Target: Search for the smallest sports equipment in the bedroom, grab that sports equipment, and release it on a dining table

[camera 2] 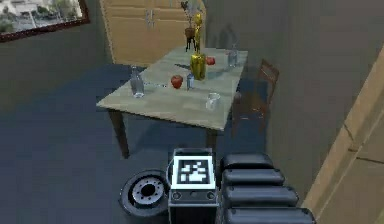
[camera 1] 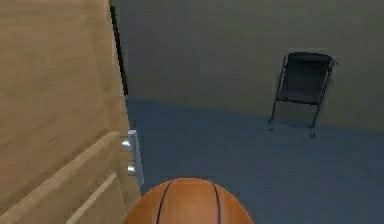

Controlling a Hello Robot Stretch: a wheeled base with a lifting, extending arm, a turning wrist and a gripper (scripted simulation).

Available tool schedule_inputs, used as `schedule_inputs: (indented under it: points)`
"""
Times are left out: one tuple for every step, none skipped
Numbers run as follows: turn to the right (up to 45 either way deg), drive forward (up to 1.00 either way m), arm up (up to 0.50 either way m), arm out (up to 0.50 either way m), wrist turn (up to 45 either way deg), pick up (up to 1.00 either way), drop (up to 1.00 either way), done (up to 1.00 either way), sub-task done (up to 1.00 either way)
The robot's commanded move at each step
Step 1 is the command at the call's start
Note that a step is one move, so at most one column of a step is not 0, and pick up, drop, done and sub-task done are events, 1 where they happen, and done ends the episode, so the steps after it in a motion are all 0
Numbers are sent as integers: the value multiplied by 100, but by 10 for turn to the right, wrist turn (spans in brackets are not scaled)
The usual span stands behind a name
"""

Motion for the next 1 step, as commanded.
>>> schedule_inputs:
  points:
    - [120, 0, 0, 0, 0, 0, 0, 0, 0]
